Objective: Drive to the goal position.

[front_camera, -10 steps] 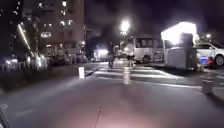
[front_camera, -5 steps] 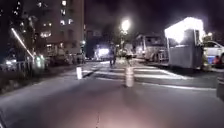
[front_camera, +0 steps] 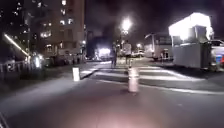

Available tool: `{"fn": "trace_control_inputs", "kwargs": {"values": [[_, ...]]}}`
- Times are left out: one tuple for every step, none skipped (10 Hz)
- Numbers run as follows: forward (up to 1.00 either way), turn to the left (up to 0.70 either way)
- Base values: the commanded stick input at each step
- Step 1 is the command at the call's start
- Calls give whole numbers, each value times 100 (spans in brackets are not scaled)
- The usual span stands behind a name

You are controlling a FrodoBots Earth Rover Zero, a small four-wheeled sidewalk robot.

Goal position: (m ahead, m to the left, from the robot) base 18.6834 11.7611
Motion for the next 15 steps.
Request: {"fn": "trace_control_inputs", "kwargs": {"values": [[70, 0], [70, 0], [70, 0], [70, 0], [70, 0], [70, 0], [70, 0], [70, 0], [70, 0], [70, 0], [70, 0], [70, 0], [70, 0], [70, 0], [70, 0]]}}
